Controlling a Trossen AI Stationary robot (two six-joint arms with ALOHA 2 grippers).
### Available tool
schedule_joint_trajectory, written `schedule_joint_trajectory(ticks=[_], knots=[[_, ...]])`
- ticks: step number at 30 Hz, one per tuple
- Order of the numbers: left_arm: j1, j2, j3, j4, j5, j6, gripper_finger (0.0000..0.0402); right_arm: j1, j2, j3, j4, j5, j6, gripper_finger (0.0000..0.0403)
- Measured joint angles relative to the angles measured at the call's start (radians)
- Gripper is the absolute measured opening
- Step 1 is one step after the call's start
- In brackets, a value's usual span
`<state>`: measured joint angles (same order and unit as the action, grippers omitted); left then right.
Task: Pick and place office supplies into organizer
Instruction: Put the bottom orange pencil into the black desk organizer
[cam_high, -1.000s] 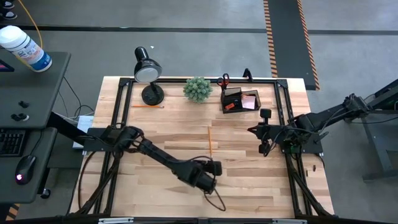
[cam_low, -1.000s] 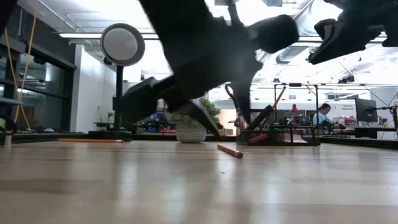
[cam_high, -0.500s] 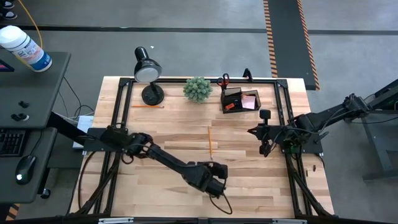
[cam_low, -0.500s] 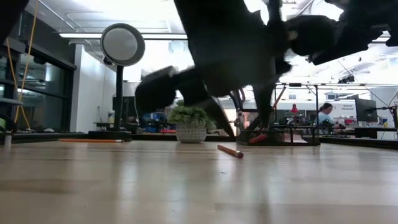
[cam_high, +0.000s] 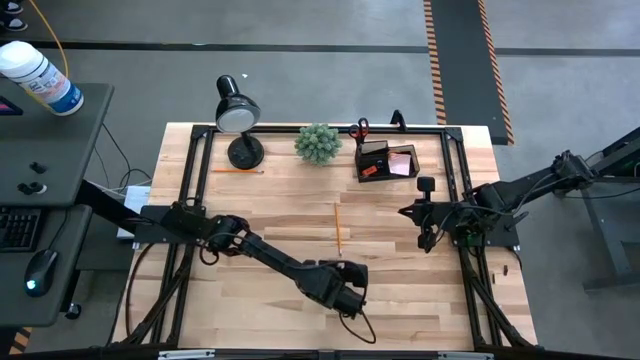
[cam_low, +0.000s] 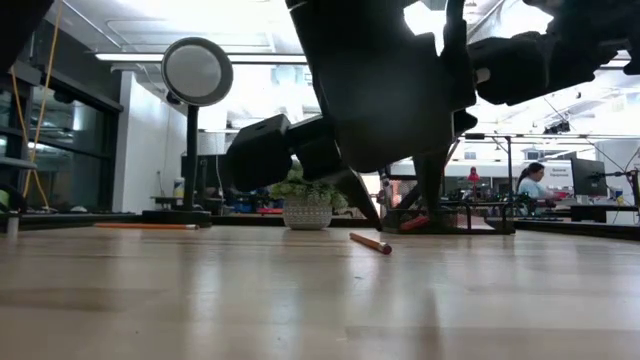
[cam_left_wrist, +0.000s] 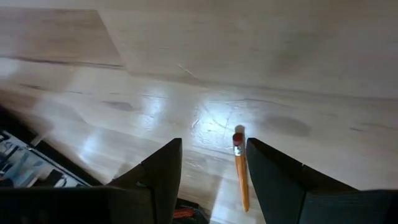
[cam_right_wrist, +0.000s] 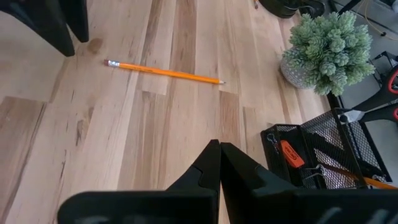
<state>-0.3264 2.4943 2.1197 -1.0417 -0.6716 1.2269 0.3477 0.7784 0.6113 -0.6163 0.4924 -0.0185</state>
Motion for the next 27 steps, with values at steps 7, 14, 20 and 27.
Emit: schedule_joint_trajectory(ticks=[7, 14, 20, 27], knots=[[0.013, 0.010, 0.000, -0.006, 0.008, 0.000, 0.0170, 0.000, 0.000, 0.000, 0.000, -0.003, 0.000, 0.0000], [0.020, 0.035, -0.002, -0.006, 0.018, 0.007, 0.0170, 0.000, 0.000, 0.000, 0.001, -0.007, 0.000, 0.0000], [0.025, 0.055, 0.002, -0.004, -0.003, 0.024, 0.0170, 0.000, 0.000, 0.000, 0.007, -0.010, 0.000, 0.0000], [0.039, 0.060, 0.002, -0.016, -0.040, 0.022, 0.0170, 0.000, 0.000, 0.000, 0.009, -0.013, 0.000, 0.0000]])
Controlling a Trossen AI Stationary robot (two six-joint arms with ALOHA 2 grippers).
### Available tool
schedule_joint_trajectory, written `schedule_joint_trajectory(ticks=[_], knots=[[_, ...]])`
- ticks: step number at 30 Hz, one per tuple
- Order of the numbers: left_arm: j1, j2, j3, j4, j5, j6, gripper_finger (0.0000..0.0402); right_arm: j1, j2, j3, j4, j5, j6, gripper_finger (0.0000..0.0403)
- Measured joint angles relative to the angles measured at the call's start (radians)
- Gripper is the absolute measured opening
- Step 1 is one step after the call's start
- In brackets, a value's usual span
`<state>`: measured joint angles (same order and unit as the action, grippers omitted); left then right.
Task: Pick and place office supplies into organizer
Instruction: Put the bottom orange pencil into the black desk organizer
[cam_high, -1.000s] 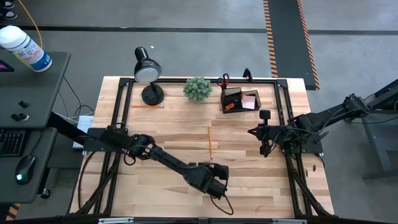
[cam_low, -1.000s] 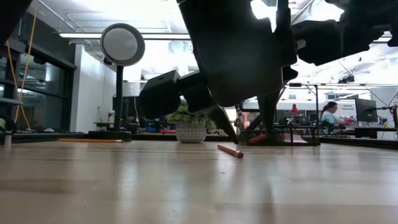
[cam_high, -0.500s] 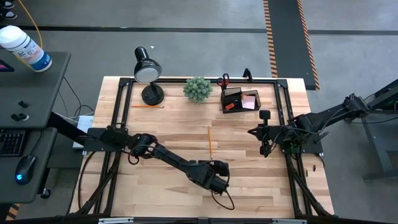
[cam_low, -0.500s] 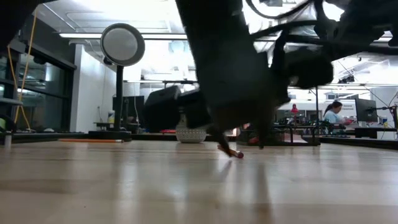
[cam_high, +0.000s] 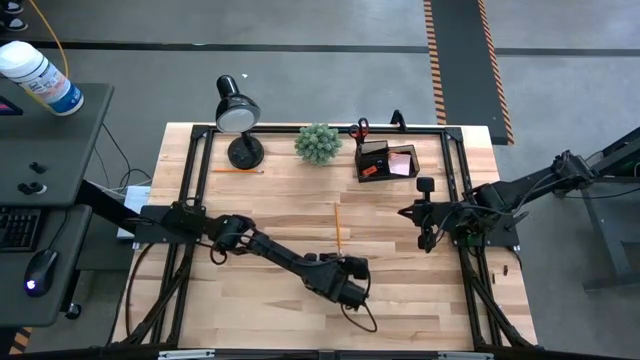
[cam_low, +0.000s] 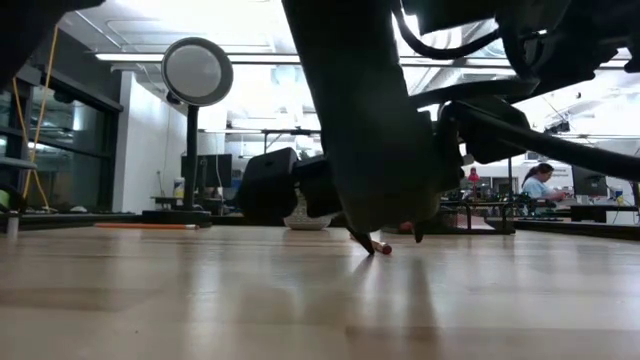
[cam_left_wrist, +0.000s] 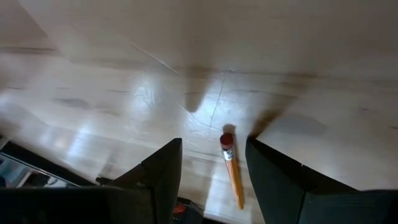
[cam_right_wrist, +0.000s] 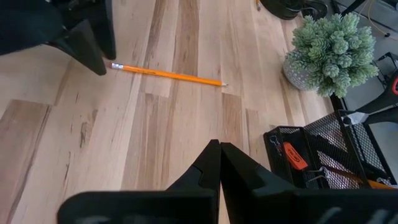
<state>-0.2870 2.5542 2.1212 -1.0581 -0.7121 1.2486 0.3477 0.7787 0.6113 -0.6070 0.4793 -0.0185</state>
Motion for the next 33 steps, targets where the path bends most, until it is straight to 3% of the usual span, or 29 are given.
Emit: schedule_joint_trajectory(ticks=[14, 26, 33], knots=[[0.008, 0.001, -0.001, -0.004, 0.004, 0.004, 0.0168, 0.000, 0.000, 0.000, 0.022, -0.018, -0.007, 0.0000], [0.016, 0.000, -0.002, -0.006, 0.046, -0.003, 0.0072, 0.000, 0.000, 0.000, 0.026, -0.019, -0.007, 0.0000], [0.025, -0.001, -0.002, -0.004, 0.078, -0.004, 0.0052, 0.000, 0.000, 0.000, 0.029, -0.020, -0.007, 0.0000]])
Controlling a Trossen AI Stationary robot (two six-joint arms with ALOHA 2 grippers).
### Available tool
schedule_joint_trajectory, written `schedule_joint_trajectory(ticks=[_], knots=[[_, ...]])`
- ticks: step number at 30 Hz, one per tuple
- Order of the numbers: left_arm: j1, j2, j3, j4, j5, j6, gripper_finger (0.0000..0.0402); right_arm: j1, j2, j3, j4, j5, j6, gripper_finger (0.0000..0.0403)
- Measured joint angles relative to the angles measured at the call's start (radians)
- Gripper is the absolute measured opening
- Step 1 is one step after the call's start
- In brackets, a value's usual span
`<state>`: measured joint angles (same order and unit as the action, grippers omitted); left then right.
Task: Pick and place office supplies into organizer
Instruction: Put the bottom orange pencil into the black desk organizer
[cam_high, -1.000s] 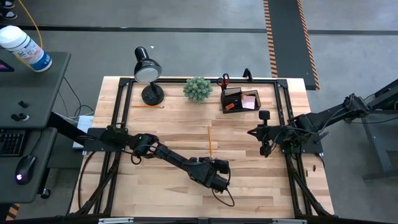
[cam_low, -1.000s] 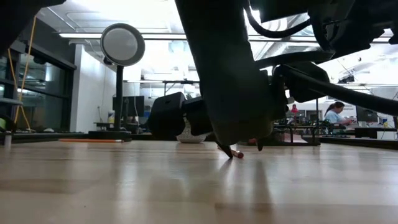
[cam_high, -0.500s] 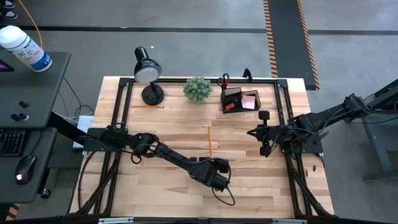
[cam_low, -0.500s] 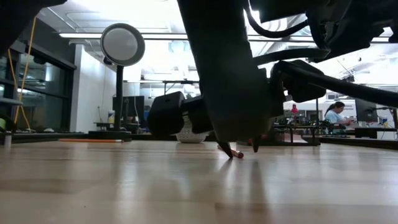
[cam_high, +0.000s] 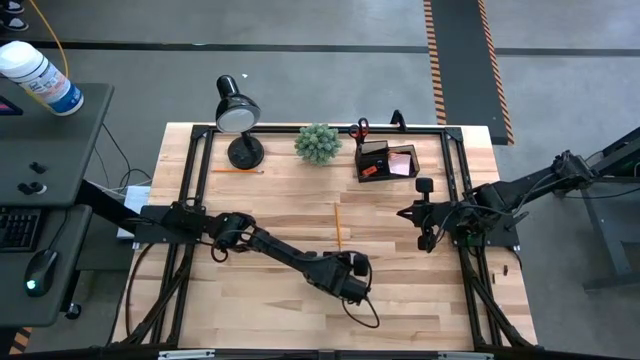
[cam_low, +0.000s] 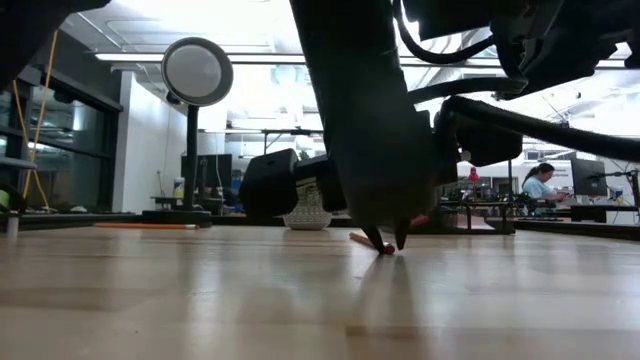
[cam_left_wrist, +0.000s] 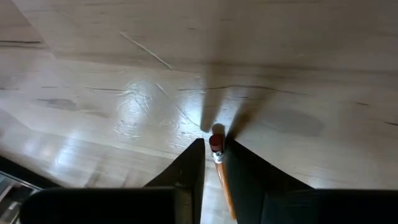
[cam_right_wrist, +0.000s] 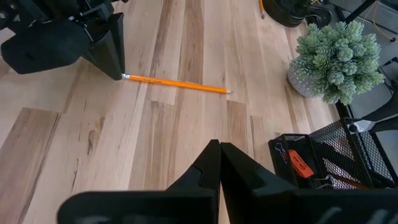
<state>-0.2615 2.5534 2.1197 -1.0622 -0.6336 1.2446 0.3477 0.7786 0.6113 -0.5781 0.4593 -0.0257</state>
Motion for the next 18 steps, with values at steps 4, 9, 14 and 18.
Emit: schedule_joint_trajectory(ticks=[4, 9, 14, 18], knots=[[0.004, -0.001, 0.000, 0.000, 0.013, 0.000, 0.0051, 0.000, 0.000, 0.000, 0.000, -0.002, 0.000, 0.0000], [0.018, -0.003, 0.002, -0.003, 0.074, -0.035, 0.0051, 0.000, 0.000, 0.000, 0.000, -0.004, 0.000, 0.0000], [0.035, -0.005, 0.002, -0.005, 0.144, -0.048, 0.0051, 0.000, 0.000, 0.000, 0.000, -0.004, 0.000, 0.0000], [0.034, -0.005, 0.002, -0.008, 0.144, -0.005, 0.0051, 0.000, 0.000, 0.000, 0.000, -0.004, 0.000, 0.0000]])
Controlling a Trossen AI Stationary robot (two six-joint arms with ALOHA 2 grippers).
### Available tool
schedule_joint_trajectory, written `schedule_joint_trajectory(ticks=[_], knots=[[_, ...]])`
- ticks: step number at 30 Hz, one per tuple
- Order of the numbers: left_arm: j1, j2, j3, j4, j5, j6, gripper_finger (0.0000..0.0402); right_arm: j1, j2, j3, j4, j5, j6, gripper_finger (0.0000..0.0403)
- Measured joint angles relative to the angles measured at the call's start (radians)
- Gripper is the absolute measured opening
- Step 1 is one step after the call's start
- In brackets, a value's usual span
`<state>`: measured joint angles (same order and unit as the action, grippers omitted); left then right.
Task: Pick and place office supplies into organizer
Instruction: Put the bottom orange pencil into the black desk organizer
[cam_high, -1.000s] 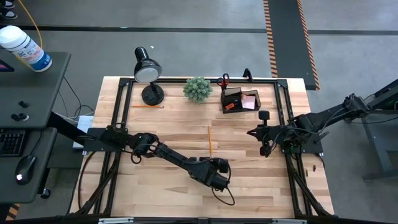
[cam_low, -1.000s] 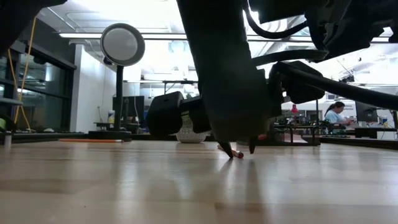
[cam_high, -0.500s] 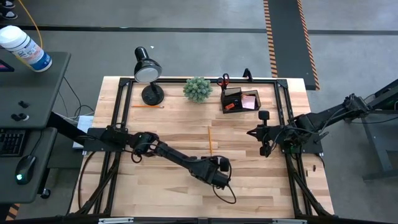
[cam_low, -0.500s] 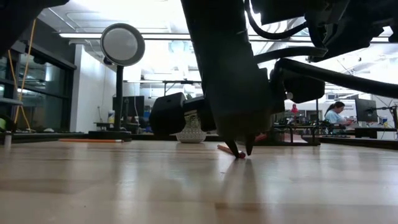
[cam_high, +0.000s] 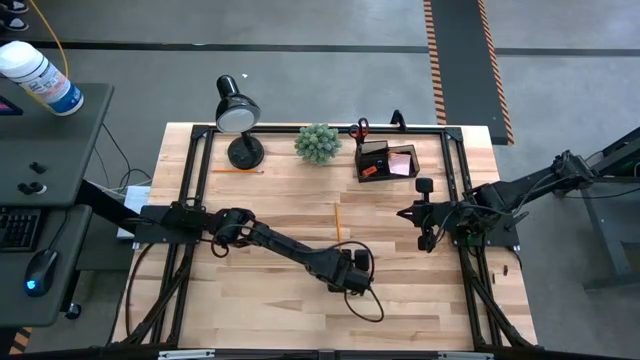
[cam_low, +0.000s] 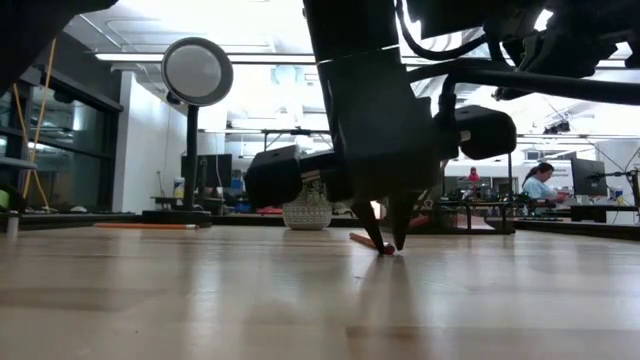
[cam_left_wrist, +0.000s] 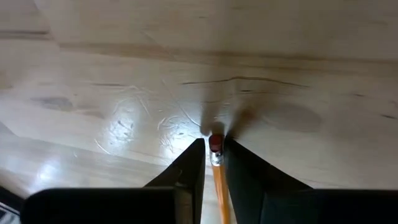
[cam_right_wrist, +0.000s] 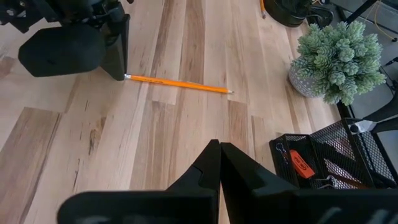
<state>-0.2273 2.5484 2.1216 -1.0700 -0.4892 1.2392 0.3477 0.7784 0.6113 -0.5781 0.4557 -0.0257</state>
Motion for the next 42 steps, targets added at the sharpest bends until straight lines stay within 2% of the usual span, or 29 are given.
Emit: schedule_joint_trajectory(ticks=[5, 9, 14, 22, 42], knots=[[-0.001, 0.000, 0.000, -0.010, 0.010, 0.037, 0.0044, 0.000, 0.000, 0.000, 0.000, 0.000, 0.000, 0.0000], [-0.001, 0.000, 0.000, -0.024, 0.017, 0.052, 0.0009, 0.000, 0.000, 0.000, 0.000, 0.000, 0.000, 0.0000], [-0.002, 0.000, 0.000, -0.024, 0.004, 0.069, 0.0010, 0.000, 0.000, 0.000, 0.000, 0.000, 0.000, 0.0000], [-0.020, 0.009, 0.024, -0.059, -0.127, 0.044, 0.0002, 0.000, 0.000, 0.000, 0.000, 0.001, -0.008, 0.0000], [-0.041, 0.012, 0.197, -0.304, -0.286, -0.141, 0.0000, 0.000, 0.000, 0.000, -0.059, 0.033, 0.006, 0.0000]])
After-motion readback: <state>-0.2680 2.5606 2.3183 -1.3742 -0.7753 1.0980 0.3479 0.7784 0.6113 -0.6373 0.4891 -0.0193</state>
